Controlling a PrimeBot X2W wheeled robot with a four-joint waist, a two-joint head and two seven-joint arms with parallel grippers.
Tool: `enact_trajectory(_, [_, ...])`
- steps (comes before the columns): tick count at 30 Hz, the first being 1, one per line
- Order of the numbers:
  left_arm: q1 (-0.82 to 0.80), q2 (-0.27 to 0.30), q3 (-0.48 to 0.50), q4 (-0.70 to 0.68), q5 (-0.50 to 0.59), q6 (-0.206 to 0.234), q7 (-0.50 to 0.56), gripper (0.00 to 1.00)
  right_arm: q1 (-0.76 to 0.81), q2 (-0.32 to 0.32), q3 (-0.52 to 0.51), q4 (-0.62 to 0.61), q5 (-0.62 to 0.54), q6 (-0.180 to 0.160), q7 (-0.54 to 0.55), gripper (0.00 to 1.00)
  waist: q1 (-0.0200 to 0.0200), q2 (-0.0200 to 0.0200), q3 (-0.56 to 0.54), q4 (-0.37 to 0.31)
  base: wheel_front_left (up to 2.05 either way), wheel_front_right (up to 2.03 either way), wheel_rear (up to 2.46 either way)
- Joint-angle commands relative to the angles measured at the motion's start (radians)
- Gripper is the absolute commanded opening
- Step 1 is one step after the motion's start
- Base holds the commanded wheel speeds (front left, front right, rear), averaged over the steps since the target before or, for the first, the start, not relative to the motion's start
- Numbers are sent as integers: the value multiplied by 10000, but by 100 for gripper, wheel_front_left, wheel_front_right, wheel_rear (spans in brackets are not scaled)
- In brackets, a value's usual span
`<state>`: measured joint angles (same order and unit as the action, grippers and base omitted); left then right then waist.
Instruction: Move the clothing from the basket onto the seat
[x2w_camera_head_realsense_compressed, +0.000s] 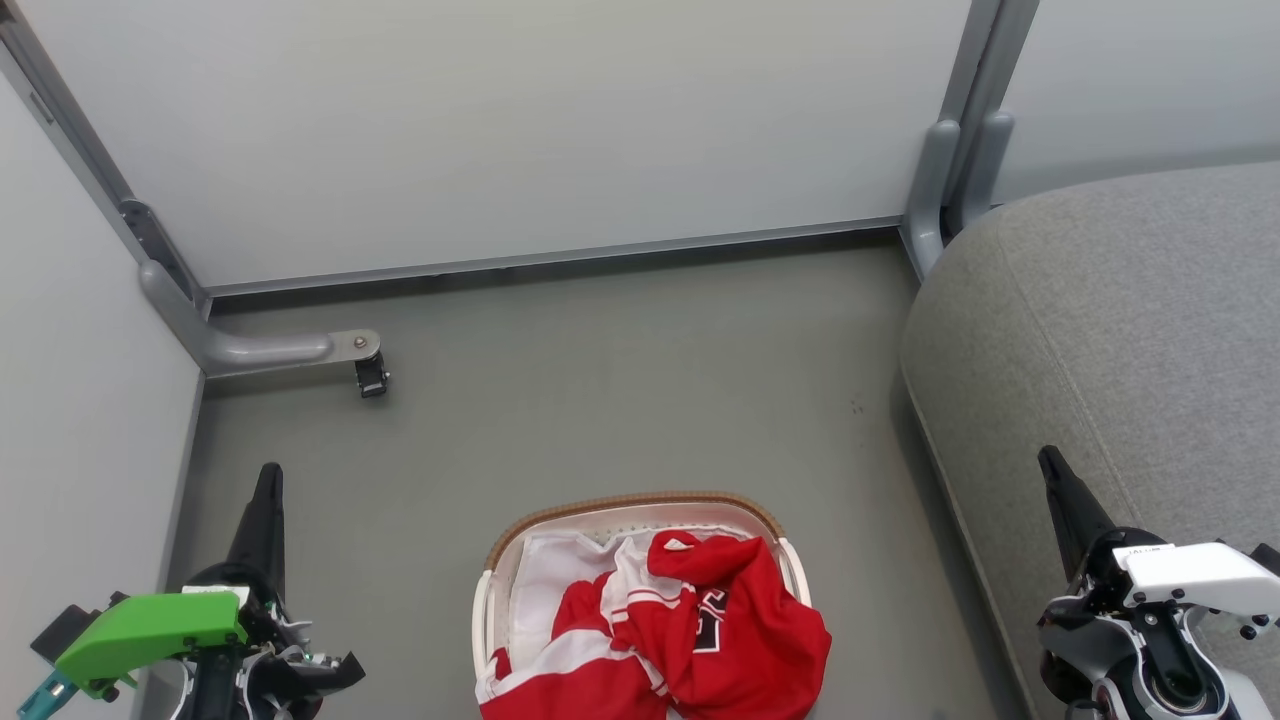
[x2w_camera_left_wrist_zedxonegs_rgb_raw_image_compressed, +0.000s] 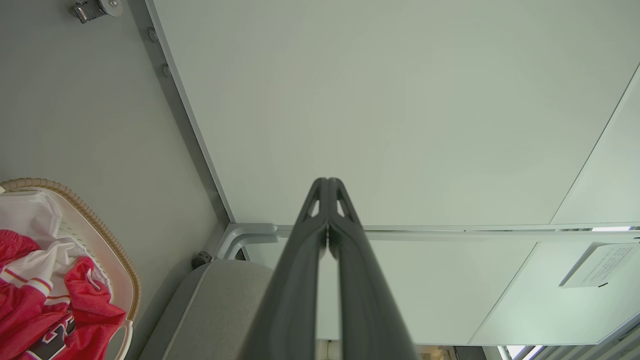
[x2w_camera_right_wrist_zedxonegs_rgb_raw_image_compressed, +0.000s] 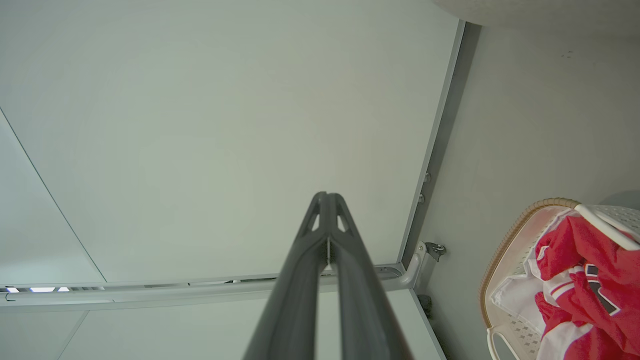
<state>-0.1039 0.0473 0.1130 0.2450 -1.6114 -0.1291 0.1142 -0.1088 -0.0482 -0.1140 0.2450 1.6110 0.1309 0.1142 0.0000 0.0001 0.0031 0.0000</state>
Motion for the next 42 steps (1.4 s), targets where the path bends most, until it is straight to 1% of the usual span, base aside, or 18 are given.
enact_trajectory(1, [-143,86,19,-14,-17,-52,15,0,21,-62,-6,-27,27,-5,15,0,0,-1,0,0,0,0,0])
enact_trajectory(42, [-143,86,19,-14,-16,-52,15,0,21,-62,-6,-27,27,-5,15,0,0,-1,0,0,0,0,0])
